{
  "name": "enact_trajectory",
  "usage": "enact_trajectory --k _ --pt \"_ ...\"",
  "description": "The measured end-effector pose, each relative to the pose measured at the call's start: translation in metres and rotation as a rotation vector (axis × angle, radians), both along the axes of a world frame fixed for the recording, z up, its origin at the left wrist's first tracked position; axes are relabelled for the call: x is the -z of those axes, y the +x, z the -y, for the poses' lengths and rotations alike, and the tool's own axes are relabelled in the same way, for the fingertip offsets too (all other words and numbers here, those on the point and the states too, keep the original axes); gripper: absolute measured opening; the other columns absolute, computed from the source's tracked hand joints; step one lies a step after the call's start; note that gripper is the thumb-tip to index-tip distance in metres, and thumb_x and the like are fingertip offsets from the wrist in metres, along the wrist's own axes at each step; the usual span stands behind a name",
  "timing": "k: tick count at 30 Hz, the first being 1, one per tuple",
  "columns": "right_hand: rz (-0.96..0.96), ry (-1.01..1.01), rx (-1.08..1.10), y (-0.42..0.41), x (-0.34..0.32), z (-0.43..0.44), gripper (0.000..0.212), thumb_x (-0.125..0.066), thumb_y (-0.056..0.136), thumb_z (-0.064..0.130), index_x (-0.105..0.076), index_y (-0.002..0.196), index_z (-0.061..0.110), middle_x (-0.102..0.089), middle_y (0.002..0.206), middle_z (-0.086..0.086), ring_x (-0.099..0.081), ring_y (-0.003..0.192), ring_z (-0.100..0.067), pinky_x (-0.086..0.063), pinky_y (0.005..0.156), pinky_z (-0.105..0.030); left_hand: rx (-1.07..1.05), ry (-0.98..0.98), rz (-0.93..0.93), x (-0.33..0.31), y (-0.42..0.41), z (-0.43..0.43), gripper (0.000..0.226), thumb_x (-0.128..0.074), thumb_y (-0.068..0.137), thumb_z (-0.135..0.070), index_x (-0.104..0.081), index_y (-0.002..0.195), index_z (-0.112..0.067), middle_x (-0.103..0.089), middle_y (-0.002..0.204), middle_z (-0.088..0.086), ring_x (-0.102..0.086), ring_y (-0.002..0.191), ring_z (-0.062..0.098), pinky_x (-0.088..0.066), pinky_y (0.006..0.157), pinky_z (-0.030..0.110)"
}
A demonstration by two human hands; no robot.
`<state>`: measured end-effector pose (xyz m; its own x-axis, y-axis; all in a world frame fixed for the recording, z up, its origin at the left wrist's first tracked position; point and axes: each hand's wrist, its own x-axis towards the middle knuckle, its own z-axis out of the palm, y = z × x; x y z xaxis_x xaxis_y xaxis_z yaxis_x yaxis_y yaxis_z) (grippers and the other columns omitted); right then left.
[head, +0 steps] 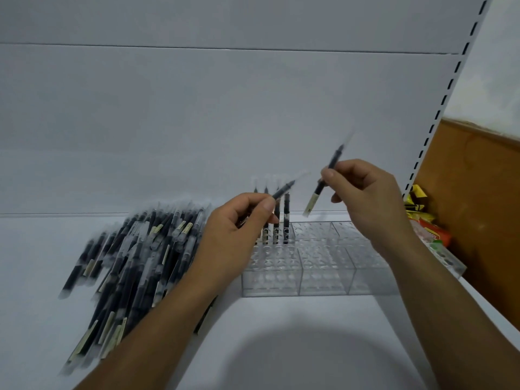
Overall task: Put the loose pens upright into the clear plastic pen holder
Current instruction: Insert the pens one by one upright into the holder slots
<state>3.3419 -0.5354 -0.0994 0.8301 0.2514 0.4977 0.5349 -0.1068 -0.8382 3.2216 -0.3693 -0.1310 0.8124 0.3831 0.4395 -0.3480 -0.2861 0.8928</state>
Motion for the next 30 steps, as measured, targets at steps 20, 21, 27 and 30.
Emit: enact_trajectory --k 20,21,27,30 --pt "0.163 -0.484 0.037 0.002 0.01 0.0 0.008 -0.07 0.083 0.046 -0.069 0.083 0.039 -0.066 0.076 0.023 -0.057 0.067 0.004 -0.04 0.059 -0.012 0.047 -0.016 0.026 0.004 0.0 0.002 0.02 -0.066 0.086 -0.03 -0.068 0.094 -0.049 -0.075 0.095 -0.008 -0.069 0.08 0.007 -0.056 0.077 0.02" --pt "0.145 -0.377 -0.009 0.0 0.007 0.002 0.006 -0.072 0.082 0.043 -0.072 0.08 0.037 -0.068 0.075 0.021 -0.056 0.063 0.003 -0.041 0.057 -0.009 0.054 -0.028 0.026 0.004 0.0 0.002 0.017 -0.066 0.082 -0.036 -0.068 0.094 -0.047 -0.075 0.095 -0.008 -0.069 0.081 0.008 -0.056 0.078 0.022" --pt "-0.055 -0.154 -0.402 -0.024 0.0 -0.01 0.02 -0.073 0.075 0.042 -0.074 0.089 0.029 -0.066 0.072 0.016 -0.049 0.06 -0.008 -0.041 0.054 -0.013 0.076 0.035 0.014 0.005 0.001 0.005 0.023 -0.063 0.083 -0.032 -0.067 0.105 -0.037 -0.075 0.094 -0.002 -0.07 0.084 0.017 -0.058 0.081 0.03" --pt "-0.099 -0.11 -0.379 -0.026 0.002 -0.014 0.008 -0.072 0.083 0.03 -0.073 0.087 0.023 -0.063 0.068 0.015 -0.047 0.058 -0.008 -0.041 0.053 -0.016 0.085 0.028 0.005 0.007 0.002 0.006 0.024 -0.063 0.088 -0.022 -0.067 0.111 -0.029 -0.074 0.097 0.001 -0.07 0.089 0.019 -0.058 0.085 0.037"
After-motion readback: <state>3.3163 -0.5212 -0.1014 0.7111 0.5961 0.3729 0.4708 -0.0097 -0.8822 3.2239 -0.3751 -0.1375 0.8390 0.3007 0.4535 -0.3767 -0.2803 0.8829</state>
